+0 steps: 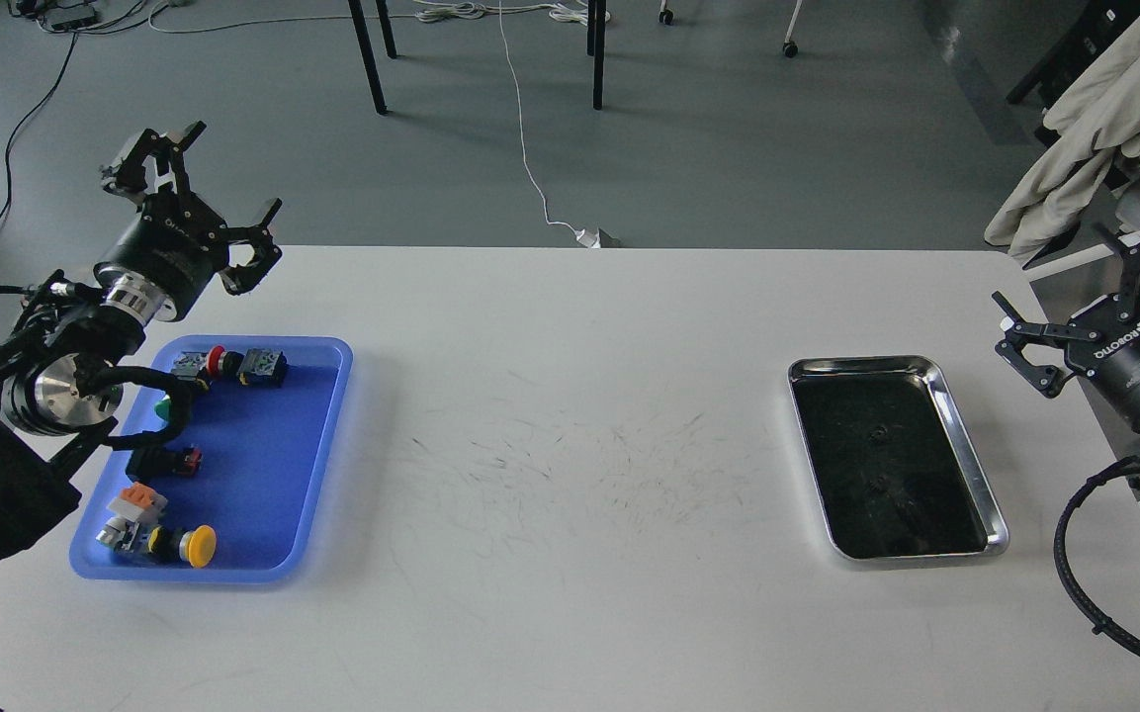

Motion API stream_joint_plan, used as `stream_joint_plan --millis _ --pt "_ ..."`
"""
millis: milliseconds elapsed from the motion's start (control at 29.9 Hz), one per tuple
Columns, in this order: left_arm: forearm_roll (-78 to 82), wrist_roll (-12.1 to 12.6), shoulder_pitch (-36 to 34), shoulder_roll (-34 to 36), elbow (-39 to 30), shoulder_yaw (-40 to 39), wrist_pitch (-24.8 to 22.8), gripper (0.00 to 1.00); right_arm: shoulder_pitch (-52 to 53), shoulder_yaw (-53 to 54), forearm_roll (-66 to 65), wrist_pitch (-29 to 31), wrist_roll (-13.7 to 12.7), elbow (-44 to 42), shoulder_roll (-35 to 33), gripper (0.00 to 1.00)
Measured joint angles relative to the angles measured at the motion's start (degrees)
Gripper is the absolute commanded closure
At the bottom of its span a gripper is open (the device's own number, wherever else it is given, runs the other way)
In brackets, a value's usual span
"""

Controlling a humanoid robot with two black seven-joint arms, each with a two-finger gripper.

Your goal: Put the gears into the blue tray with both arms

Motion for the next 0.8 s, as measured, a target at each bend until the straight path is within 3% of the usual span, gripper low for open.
stream_joint_plan --millis 268,468,635,803 --pt "2.23 -0.11 0.38 -0.19 0.01 0.35 0.01 0.01 -0.03 -3.3 -5.69 -0.54 -0.48 4.1 -5.75 0.01" --pt "2.81 -0.13 0.4 -0.22 -0.03 -0.04 0.01 0.01 2.64 -9.6 -14.06 -1.12 -1.97 9.9 -15.29 0.01" --pt "2.81 -0.2 0.2 -0.13 -0.09 -0.42 0.12 0.01 13.92 -21.87 -24.23 -1.67 -6.44 11.97 -22.61 0.01" --pt "2.87 -0.91 0.05 0.25 -0.37 -0.57 0.2 0.01 33.56 -42.09 -33.76 -1.75 -10.12 12.17 -23.42 0.01"
